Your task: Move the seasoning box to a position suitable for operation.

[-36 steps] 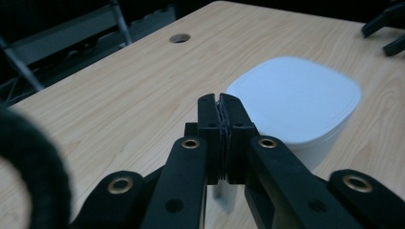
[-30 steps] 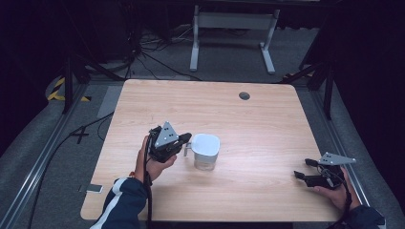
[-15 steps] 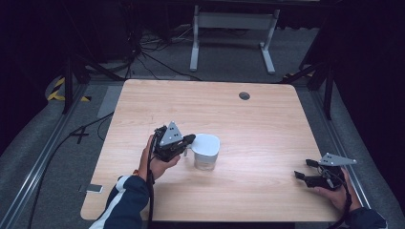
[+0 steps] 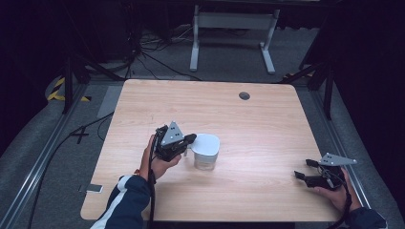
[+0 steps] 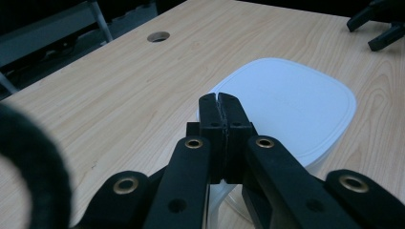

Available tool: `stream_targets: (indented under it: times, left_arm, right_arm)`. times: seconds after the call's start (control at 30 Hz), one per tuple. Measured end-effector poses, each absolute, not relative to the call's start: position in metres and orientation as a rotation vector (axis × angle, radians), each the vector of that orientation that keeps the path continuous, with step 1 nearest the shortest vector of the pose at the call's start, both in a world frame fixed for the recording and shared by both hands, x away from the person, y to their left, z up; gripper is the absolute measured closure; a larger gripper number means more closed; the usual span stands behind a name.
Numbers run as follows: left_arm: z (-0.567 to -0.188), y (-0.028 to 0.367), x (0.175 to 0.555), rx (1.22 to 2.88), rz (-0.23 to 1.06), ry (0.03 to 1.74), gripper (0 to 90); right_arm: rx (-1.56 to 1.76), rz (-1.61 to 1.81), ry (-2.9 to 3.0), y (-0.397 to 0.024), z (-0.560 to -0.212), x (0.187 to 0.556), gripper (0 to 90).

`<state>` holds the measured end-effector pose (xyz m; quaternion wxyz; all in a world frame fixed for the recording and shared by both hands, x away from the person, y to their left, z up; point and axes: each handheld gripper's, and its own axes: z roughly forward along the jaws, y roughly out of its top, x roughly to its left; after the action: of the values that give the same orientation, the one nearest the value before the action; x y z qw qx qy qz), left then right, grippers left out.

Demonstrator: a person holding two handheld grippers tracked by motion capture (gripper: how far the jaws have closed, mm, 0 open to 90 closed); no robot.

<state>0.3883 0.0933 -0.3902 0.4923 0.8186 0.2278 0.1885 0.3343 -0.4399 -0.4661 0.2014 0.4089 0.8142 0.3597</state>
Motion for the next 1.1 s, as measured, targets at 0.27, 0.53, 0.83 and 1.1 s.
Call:
stream_targets:
  times: [0.27, 0.53, 0.83, 1.1]
  left_arm:
    - [-0.39, 0.092, 0.388, 1.988, 0.446, 0.543, 89.9]
    - [-0.391, 0.093, 0.387, 1.98, 0.434, 0.549, 89.9]
    - [-0.391, 0.095, 0.388, 1.984, 0.439, 0.541, 89.9]
    - [-0.392, 0.095, 0.388, 1.983, 0.437, 0.531, 89.9]
  right_arm:
    - [1.135, 0.999, 2.275, -0.44, -0.466, 0.334, 24.1]
    - [1.146, 1.017, 2.242, -0.438, -0.46, 0.333, 40.7]
    - [0.994, 1.16, 2.199, -0.399, -0.431, 0.333, 52.1]
    - [0.797, 1.205, 2.302, -0.343, -0.413, 0.34, 62.0]
